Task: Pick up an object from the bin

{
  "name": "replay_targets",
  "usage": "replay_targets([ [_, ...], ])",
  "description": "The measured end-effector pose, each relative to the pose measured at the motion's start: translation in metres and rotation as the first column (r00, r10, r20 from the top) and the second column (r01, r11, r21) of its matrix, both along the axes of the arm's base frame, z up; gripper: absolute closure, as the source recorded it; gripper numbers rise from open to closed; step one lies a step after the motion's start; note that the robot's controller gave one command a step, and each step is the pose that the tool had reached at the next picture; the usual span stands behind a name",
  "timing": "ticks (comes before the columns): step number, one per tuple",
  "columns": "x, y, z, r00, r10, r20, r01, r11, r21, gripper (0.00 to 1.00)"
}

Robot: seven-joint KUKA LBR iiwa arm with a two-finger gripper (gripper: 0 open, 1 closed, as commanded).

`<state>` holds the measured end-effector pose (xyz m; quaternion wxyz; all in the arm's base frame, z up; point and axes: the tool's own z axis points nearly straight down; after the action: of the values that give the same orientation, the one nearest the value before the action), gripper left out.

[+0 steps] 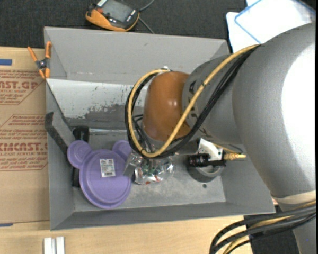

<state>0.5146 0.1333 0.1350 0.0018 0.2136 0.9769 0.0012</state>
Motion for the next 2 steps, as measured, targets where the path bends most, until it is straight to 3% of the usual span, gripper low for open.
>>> replay_targets([
  [1,0.000,0.000,0.000,1.000,0.000,0.000,0.000,1.000,0.000,1.00],
  [2,0.004,0.037,-0.001,0.942,0.336,0.002,-0.336,0.942,-0.001,1.00],
])
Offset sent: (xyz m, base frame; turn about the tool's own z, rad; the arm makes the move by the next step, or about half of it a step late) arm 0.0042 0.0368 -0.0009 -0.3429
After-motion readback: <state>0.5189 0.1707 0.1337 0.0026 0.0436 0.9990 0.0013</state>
